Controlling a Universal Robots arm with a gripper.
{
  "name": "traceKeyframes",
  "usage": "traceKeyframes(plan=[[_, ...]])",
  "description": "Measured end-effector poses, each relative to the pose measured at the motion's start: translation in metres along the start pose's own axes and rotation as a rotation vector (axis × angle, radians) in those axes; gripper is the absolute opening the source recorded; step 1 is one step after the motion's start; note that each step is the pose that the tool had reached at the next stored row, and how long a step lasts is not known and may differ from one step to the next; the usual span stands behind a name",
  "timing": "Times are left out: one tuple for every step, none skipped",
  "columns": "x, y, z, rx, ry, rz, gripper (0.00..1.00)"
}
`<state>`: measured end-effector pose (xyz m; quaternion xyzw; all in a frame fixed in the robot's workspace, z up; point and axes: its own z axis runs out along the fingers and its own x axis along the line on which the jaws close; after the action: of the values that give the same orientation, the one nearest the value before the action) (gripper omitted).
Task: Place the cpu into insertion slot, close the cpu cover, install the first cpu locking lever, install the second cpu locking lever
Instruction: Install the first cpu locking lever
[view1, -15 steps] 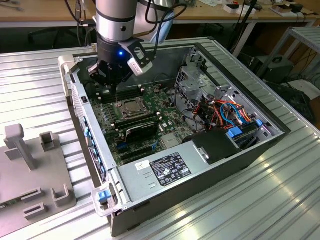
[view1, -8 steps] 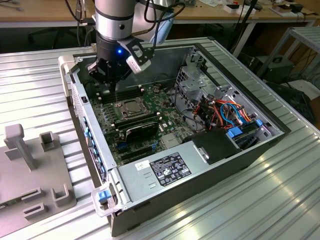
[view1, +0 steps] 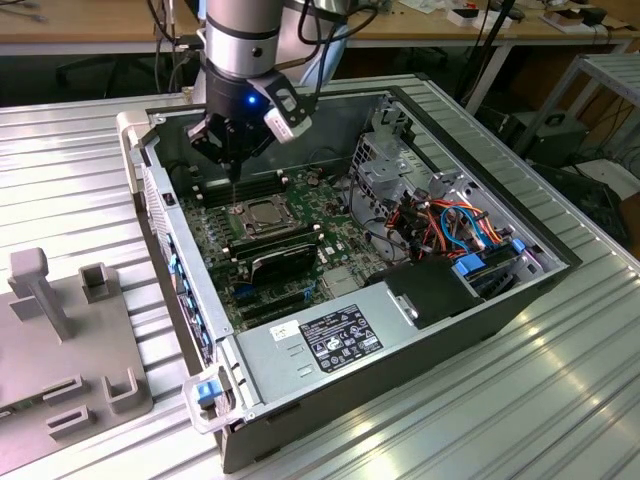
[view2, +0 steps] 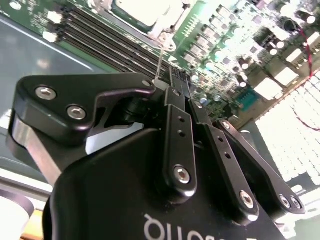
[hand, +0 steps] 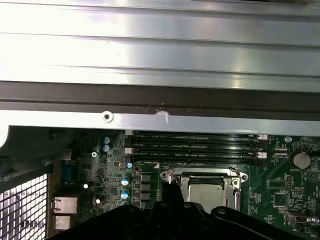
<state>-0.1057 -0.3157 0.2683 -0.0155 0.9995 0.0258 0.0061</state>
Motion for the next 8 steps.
traceKeyframes(plan=[[-0.0010, 0.0001, 0.0002, 0.0000, -0.0001, 0.000, 0.11], [-0.0013, 0.0001, 0.0002, -0.0001, -0.0001, 0.000, 0.11], [-0.0014, 0.0001, 0.0002, 0.0000, -0.0001, 0.000, 0.11], [-0.0019, 0.0001, 0.0002, 0.0000, 0.0000, 0.000, 0.11], [-0.0030, 0.0001, 0.0004, -0.0001, -0.0001, 0.000, 0.11], [-0.0050, 0.0000, 0.0005, 0.0000, 0.0000, 0.000, 0.11], [-0.0059, -0.0001, 0.0006, 0.0000, -0.0001, 0.000, 0.11], [-0.0064, -0.0001, 0.0006, 0.0000, -0.0001, 0.000, 0.11]])
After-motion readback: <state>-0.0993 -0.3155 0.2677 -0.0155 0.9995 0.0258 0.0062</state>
